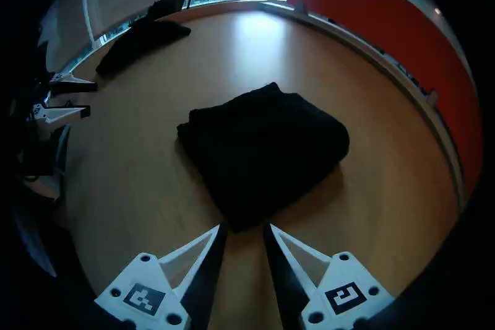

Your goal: Fold towel

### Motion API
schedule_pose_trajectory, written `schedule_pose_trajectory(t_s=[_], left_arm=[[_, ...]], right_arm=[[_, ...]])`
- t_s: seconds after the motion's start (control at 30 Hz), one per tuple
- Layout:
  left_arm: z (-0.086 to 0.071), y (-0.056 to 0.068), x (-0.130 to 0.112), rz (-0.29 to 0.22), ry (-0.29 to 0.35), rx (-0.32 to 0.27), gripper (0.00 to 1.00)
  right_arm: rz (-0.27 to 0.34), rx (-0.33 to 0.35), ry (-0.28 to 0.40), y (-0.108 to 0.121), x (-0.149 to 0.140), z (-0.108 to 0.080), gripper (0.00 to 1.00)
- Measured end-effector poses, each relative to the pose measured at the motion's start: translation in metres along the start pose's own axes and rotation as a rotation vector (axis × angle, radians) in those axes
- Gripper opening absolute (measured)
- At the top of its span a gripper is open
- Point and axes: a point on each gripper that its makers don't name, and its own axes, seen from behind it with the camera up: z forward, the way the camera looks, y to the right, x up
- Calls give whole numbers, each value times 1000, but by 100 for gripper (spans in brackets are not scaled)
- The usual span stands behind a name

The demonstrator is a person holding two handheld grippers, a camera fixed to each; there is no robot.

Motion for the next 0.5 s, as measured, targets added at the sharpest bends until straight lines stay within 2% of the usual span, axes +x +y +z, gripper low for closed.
schedule_pose_trajectory(t_s=[0.17, 0.33, 0.5], left_arm=[[0, 1, -1, 0, 0, -2, 95], [0, 1, -2, 0, -2, -3, 95], [-1, 1, -3, 0, -4, -2, 95]], right_arm=[[3, 2, -2, -2, -2, 2, 44], [4, 2, -2, -4, -2, 4, 39], [11, -4, 0, -5, -1, 4, 28]])
